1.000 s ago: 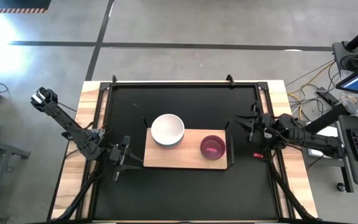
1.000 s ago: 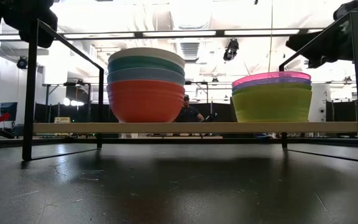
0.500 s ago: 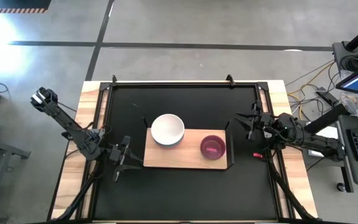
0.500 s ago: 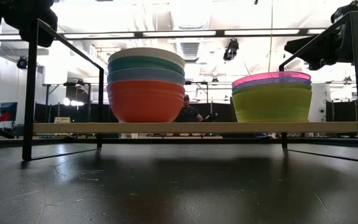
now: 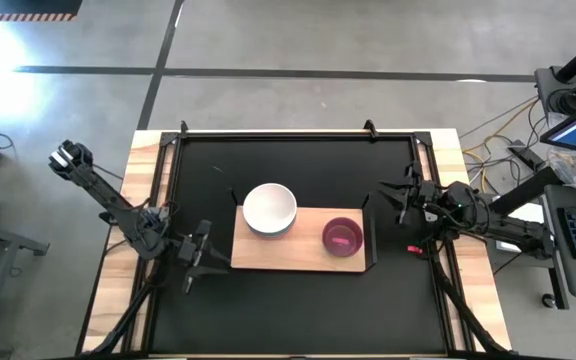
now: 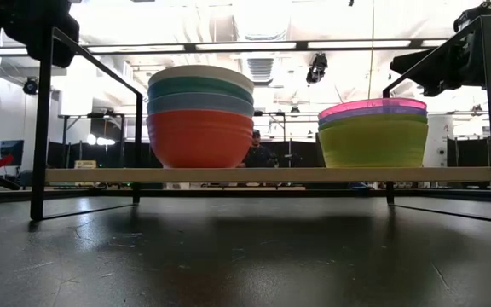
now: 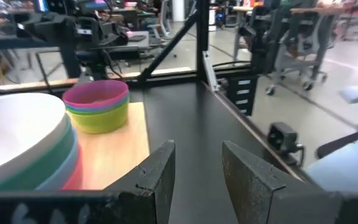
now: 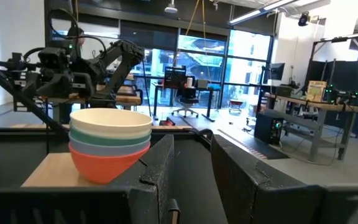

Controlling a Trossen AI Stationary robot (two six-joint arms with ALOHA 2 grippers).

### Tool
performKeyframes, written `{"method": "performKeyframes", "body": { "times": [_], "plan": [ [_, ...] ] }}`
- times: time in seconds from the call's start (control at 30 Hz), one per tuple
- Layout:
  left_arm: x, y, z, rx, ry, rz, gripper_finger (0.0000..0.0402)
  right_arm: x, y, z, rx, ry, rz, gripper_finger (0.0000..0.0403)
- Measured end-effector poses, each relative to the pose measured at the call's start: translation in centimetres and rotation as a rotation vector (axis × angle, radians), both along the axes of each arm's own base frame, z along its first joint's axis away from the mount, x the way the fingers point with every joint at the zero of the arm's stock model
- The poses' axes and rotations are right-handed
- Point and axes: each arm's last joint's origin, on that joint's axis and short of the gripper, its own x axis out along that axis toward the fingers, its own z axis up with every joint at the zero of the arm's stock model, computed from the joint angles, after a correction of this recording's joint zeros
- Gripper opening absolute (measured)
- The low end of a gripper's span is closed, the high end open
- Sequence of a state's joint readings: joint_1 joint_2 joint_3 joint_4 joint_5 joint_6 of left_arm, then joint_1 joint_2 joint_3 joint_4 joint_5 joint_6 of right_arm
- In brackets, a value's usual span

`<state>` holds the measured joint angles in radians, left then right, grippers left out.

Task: Place and stack bowls onto a shelf
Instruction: Return to Home Position

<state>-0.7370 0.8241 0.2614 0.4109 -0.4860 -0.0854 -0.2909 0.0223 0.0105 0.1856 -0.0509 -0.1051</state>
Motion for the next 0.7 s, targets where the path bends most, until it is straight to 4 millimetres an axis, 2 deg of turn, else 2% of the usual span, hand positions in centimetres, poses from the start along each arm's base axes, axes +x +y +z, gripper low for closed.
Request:
{"method": "performKeyframes", "body": {
  "times": [0.1, 0.27, 0.4, 0.57, 0.7],
  "plan": [
    [-0.4, 0.3, -0.4, -0.018, 0.022, -0.028, 0.0113, 0.0, 0.0, 0.0, 0.0, 0.0, 0.0, 0.0098],
    [-1.7, 1.5, -1.3, 0.066, -0.038, -0.053, 0.0113, 0.0, 0.0, 0.0, 0.0, 0.0, 0.0, 0.0098],
    [-2.5, 2.8, -2.1, 0.051, -0.081, -0.022, 0.0113, 0.0, 0.0, 0.0, 0.0, 0.0, 0.0, 0.0098],
    [-3.2, 4.3, -4.0, 0.042, -0.085, 0.046, 0.0113, 0.0, 0.0, 0.0, 0.0, 0.0, 0.0, 0.0098],
    [-3.1, 5.2, -4.4, 0.029, -0.042, 0.101, 0.0113, 0.0, 0.0, 0.0, 0.0, 0.002, 0.0, 0.0098]
  ]
}}
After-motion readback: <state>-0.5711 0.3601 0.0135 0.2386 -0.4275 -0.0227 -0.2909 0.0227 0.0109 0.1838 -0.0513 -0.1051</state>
